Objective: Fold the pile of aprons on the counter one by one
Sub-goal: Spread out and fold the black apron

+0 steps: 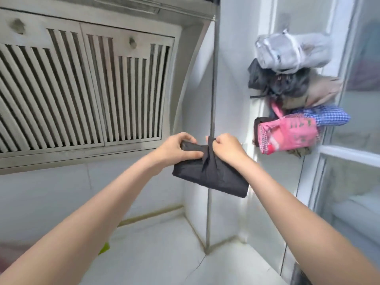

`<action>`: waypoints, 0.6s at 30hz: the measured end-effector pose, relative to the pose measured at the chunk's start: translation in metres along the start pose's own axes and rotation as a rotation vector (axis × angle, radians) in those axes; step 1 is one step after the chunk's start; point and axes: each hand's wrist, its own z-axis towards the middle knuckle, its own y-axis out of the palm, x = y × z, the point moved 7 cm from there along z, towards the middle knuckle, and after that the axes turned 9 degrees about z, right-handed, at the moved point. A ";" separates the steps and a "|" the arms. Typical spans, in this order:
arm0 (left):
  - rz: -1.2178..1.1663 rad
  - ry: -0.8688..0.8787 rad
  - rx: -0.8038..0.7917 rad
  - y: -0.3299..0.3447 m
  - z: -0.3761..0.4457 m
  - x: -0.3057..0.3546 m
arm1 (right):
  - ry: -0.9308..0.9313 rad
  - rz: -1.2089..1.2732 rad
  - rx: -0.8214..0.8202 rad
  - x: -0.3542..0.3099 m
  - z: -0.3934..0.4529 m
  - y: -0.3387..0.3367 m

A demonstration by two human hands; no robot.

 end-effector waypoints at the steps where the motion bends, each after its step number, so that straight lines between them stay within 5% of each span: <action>1: -0.023 0.047 0.012 0.013 0.018 0.026 | 0.005 -0.017 0.065 0.015 0.012 -0.033; 11: -0.103 0.380 0.167 0.082 0.145 0.207 | -0.061 0.084 0.257 0.092 0.082 -0.262; 18: 0.047 0.586 0.413 0.111 0.219 0.354 | -0.088 0.138 0.310 0.122 0.124 -0.415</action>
